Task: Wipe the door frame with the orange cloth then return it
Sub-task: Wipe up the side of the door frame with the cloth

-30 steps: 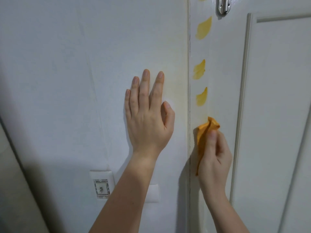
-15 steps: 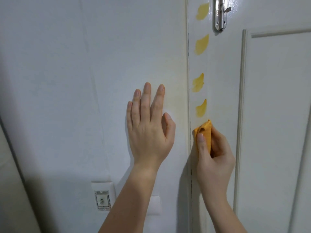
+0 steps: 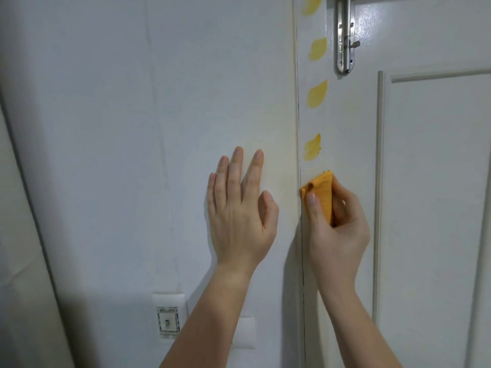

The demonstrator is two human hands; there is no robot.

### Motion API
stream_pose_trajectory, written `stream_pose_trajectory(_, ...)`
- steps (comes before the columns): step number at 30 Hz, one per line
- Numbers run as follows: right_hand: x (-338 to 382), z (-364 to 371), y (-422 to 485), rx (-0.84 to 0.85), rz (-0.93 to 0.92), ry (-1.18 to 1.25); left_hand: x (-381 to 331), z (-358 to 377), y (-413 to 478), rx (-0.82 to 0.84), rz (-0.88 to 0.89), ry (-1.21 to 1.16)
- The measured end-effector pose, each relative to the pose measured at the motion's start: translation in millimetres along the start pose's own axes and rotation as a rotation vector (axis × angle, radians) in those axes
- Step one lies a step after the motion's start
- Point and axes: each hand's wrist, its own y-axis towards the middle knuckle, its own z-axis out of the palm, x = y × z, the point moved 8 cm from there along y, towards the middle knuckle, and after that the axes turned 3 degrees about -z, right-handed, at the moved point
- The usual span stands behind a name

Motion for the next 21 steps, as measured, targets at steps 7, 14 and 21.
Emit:
stream_pose_trajectory(7, 0, -2, 16, 0.009, 0.016, -0.06, -5, -7, 32, -0.037, 0.038, -0.036)
stream_pose_trajectory(14, 17, 15, 34, 0.024, -0.03, 0.007, -9, -7, 79, -0.05, 0.011, 0.038)
stream_pose_trajectory(21, 10, 6, 26, -0.005, 0.025, 0.021, -6, -4, 76, -0.06, 0.01, 0.035)
